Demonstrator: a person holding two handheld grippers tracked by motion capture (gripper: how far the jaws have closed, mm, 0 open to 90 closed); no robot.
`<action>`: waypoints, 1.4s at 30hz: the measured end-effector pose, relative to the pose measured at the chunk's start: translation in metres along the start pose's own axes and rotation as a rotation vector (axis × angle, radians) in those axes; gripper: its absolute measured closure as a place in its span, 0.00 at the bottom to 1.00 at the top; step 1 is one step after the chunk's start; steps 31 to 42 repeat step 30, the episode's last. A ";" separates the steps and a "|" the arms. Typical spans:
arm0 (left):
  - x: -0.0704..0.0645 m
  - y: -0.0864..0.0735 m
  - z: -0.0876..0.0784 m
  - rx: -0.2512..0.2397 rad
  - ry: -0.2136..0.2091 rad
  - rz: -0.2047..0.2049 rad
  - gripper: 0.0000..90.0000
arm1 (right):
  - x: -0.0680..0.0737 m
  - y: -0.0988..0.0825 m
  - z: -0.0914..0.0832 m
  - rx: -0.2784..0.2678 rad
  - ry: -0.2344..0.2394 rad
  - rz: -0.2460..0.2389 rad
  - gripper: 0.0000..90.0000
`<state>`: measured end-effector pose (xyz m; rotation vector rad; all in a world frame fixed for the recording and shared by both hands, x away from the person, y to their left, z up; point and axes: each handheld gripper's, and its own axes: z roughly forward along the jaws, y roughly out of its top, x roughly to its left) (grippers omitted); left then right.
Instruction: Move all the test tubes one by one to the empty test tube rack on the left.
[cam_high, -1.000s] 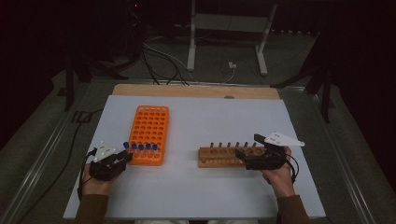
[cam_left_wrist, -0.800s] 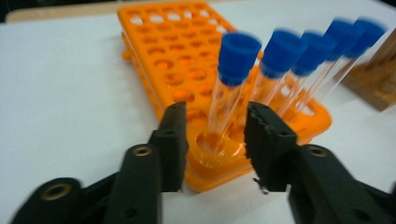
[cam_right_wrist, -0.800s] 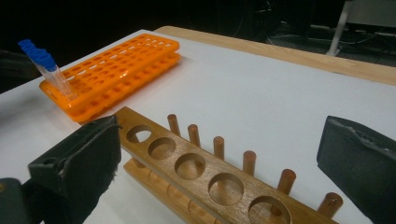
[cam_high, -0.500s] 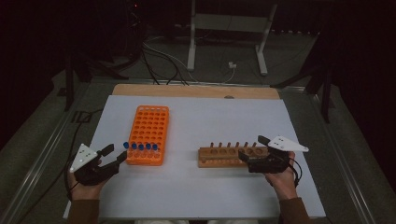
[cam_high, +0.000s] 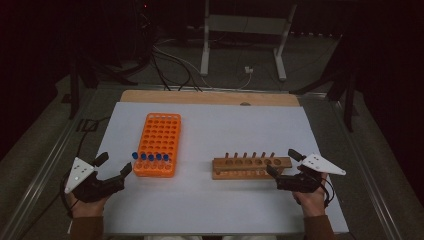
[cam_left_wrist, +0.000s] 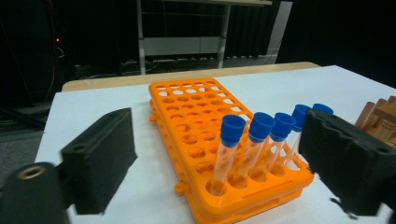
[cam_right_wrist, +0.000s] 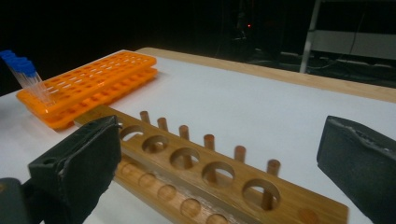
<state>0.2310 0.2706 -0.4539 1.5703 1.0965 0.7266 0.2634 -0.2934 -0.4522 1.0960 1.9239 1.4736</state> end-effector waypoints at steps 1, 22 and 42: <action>0.000 0.000 0.000 -0.001 -0.002 0.000 0.10 | -0.001 -0.001 -0.001 0.000 -0.001 -0.001 0.00; 0.001 -0.008 0.002 0.021 0.022 0.007 0.01 | -0.008 -0.010 -0.004 -0.026 -0.017 0.000 0.00; 0.002 -0.009 0.002 0.022 0.027 0.002 0.01 | -0.007 -0.010 -0.004 -0.020 -0.021 0.005 0.00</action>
